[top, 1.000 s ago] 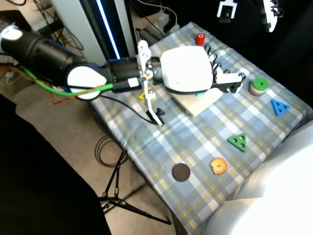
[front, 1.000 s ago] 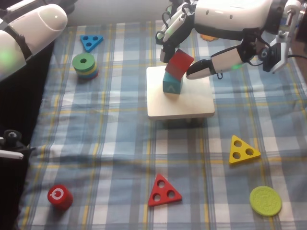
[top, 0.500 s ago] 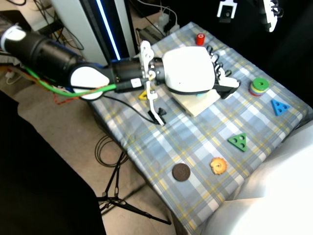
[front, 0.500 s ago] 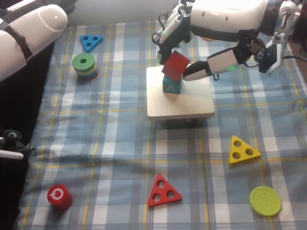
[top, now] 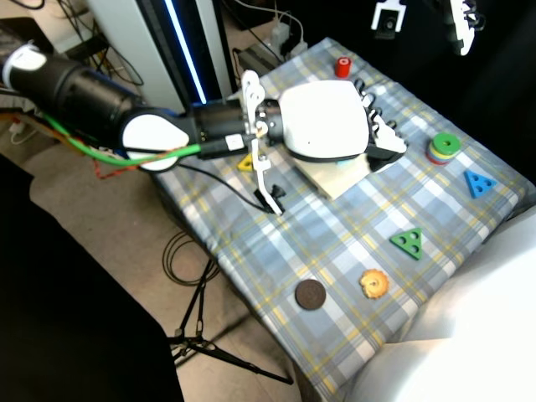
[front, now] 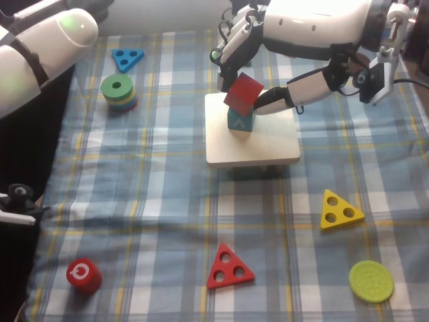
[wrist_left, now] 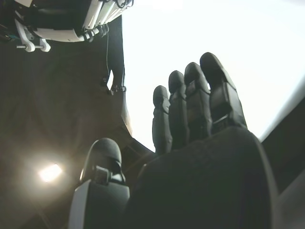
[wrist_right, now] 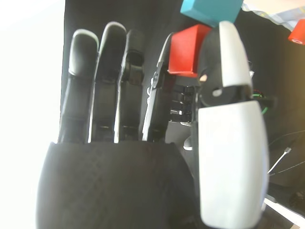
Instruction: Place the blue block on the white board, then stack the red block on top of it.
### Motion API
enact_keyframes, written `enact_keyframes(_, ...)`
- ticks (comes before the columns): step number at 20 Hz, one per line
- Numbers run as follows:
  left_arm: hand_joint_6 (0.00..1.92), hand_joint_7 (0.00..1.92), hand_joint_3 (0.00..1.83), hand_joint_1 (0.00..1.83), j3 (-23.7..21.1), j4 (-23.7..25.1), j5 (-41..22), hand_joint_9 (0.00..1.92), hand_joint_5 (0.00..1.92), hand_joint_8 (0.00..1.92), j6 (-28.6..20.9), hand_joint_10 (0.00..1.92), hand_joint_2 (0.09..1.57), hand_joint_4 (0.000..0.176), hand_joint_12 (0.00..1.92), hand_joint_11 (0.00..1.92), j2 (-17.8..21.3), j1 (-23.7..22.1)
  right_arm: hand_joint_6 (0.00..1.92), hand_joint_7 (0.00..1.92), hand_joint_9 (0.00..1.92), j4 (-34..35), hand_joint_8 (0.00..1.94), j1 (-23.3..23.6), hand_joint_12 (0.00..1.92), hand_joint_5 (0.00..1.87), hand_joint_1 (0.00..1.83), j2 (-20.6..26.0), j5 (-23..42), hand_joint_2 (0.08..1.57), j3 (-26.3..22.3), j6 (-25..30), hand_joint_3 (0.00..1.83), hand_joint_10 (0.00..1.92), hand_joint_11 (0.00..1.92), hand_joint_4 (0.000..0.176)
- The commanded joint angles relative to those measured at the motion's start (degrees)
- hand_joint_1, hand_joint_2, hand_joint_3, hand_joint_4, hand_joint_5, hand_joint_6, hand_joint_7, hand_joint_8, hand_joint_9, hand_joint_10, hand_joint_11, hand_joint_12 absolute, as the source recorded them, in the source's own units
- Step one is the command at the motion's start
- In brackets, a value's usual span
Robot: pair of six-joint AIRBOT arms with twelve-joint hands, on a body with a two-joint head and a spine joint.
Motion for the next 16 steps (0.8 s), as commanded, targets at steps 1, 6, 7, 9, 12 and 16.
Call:
enact_keyframes(1,0.00,0.34,0.00,0.00,0.30,0.46,-7.23,0.25,0.37,0.00,-0.47,0.00,1.21,0.063,0.63,0.00,-0.11,-0.81,0.18,0.73,0.63,2.52,0.00,1.01,1.13,0.87,0.96,-0.06,4.61,1.01,0.25,0.19,0.00,0.07,0.00,0.083)
enact_keyframes(6,0.00,0.34,0.00,0.00,0.29,0.46,-7.26,0.25,0.38,0.00,-0.52,0.00,1.21,0.062,0.65,0.00,-0.13,-0.81,0.00,0.67,0.59,2.52,0.00,1.01,1.04,0.83,0.96,-0.04,4.34,0.99,0.27,0.19,0.00,0.00,0.00,0.064)
enact_keyframes(7,0.00,0.34,0.00,0.00,0.30,0.47,-7.29,0.25,0.37,0.00,-0.63,0.00,1.21,0.066,0.65,0.00,-0.15,-0.82,0.00,0.67,0.61,2.52,0.00,1.01,1.09,0.81,0.96,-0.04,4.32,0.99,0.27,0.19,0.00,0.01,0.00,0.062)
enact_keyframes(9,0.00,0.34,0.00,0.00,0.30,0.47,-7.30,0.25,0.38,0.00,-0.71,0.00,1.22,0.060,0.65,0.00,-0.16,-0.81,0.00,0.66,0.62,2.52,0.00,1.01,1.15,0.79,0.95,-0.04,4.22,0.99,0.27,0.19,0.00,0.01,0.00,0.060)
enact_keyframes(12,0.00,0.34,0.00,0.00,0.30,0.47,-7.30,0.25,0.37,0.00,-0.74,0.00,1.21,0.066,0.62,0.00,-0.16,-0.81,0.00,0.59,0.57,2.52,0.00,1.00,1.07,0.72,0.93,-0.03,4.13,0.99,0.25,0.19,0.00,0.00,0.00,0.053)
enact_keyframes(16,0.00,0.34,0.00,0.00,0.37,0.45,-7.50,0.26,0.37,0.00,-1.44,0.01,1.20,0.052,0.64,0.00,-0.12,-0.78,0.00,0.41,0.41,4.89,0.00,1.00,0.97,0.43,0.85,0.25,6.02,0.95,-0.85,0.19,0.00,0.00,0.00,0.045)
